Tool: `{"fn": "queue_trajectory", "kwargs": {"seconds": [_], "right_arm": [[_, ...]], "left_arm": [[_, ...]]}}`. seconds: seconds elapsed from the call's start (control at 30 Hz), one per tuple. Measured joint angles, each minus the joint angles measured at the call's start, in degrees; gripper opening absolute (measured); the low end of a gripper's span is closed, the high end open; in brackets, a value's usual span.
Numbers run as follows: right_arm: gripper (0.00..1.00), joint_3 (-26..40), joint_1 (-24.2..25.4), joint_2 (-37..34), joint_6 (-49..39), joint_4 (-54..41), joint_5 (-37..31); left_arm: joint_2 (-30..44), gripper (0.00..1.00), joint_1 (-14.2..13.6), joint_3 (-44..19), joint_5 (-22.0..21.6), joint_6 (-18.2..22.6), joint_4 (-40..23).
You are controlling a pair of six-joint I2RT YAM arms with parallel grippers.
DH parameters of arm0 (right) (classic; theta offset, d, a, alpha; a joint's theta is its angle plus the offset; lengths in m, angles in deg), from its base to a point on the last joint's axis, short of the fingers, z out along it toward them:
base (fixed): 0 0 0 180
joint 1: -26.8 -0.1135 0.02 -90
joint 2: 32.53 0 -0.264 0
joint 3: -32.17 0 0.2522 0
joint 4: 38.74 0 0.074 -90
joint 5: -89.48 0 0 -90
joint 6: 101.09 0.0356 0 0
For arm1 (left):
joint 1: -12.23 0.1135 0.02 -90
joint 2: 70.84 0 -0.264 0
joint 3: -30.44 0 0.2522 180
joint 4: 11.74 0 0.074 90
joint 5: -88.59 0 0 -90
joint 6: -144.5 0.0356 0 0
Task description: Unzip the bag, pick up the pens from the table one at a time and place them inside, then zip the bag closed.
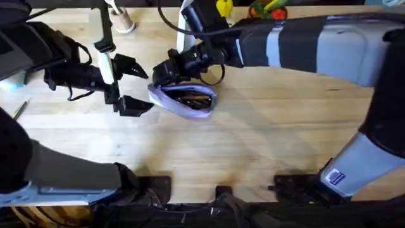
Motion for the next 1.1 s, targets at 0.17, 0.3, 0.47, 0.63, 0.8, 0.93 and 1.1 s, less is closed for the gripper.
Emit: {"fn": "queue_trajectory", "kwargs": {"seconds": [0.17,0.3,0.47,0.63,0.8,0.93,1.1], "right_arm": [[0.034,0.00,0.00,1.52,-0.52,-0.26,0.08],[0.033,0.00,0.00,3.32,-0.72,-0.90,0.01],[0.030,0.00,0.20,3.51,-0.72,-1.51,0.08],[0.030,0.00,0.31,3.51,-0.72,-1.64,0.01],[0.030,0.00,0.31,3.51,-0.72,-1.66,-0.35],[0.029,0.00,0.31,3.51,-0.72,-1.66,-0.59],[0.030,0.00,0.41,3.51,-0.74,-1.88,-1.17]], "left_arm": [[-0.01,0.993,0.00,0.00,0.03,0.00,0.00],[-0.01,0.992,0.00,0.00,2.00,0.00,-1.15],[-0.01,0.993,-0.02,0.00,5.40,0.00,-2.40],[-0.01,0.985,-0.73,0.00,6.75,-0.10,-3.22],[0.24,0.719,-2.54,0.00,6.66,-1.14,-3.25],[1.84,0.344,-3.79,0.00,4.91,-1.86,-3.70],[2.48,0.047,-4.11,0.00,4.44,-2.00,-4.09]]}}
